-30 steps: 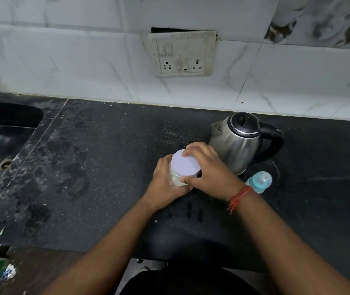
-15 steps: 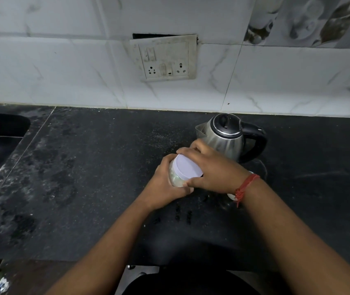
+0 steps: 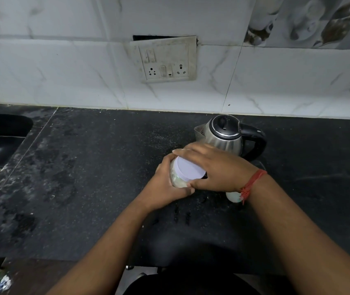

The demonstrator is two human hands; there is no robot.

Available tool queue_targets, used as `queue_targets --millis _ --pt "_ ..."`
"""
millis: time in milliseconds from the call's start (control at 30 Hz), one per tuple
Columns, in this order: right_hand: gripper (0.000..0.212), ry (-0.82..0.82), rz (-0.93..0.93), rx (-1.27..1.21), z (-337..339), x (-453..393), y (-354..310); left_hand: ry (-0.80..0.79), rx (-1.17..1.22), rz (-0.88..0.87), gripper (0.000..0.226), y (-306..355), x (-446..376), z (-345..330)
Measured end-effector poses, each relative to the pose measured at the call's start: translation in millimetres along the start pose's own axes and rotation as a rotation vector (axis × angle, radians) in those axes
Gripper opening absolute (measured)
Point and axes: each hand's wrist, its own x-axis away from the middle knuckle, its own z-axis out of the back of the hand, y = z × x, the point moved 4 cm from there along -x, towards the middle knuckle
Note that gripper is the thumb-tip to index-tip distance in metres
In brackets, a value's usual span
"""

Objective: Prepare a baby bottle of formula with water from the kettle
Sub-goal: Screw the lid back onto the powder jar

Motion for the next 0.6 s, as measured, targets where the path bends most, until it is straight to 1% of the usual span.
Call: queue_targets --millis 67,133,167,200,233,300,367,433,500,533,600 --pt "0.079 0.055 -0.095 -0.011 -0.3 0.1 -0.8 -0.012 0.002 -0.016 0.092 5.3 1.1 -2.1" --pt "0.074 0.15 -0.202 0.027 -2.6 -0.7 -1.4 0.021 0.017 -0.032 0.091 10.5 0.5 -4.6" --pt "0.078 0.198 -0.25 0.062 -2.8 -1.2 -2.3 0.039 0.021 -0.037 0.092 13.1 -0.2 -5.7" --pt "0.087 0.228 -0.288 0.092 -2.4 -1.2 -3.4 0.05 0.02 -0.039 0.093 15.1 -0.9 -6.6" --pt "0.095 0.227 -0.32 0.114 -1.2 -0.2 -3.3 0.05 0.021 -0.041 0.092 16.9 -1.1 -7.0" --pt "0.099 0.169 -0.35 0.148 6.0 3.2 0.5 0.032 0.037 -0.04 0.086 19.2 0.4 -4.8" --pt "0.094 0.123 -0.275 0.103 15.1 6.4 7.4 -0.02 0.07 -0.026 0.083 21.6 3.1 0.5" --pt "0.09 0.065 -0.086 -0.017 23.2 8.6 9.1 -0.106 0.105 -0.016 0.087 24.4 4.7 4.8" --pt "0.085 0.013 0.055 -0.04 24.7 10.3 10.0 -0.192 0.138 -0.006 0.094 28.5 5.3 6.4" --pt "0.082 0.012 0.072 -0.026 24.8 10.3 10.0 -0.215 0.142 -0.003 0.096 30.9 5.4 6.3" --pt "0.075 0.069 0.047 0.02 26.3 8.8 7.0 -0.219 0.141 -0.002 0.095 36.8 4.9 4.6"
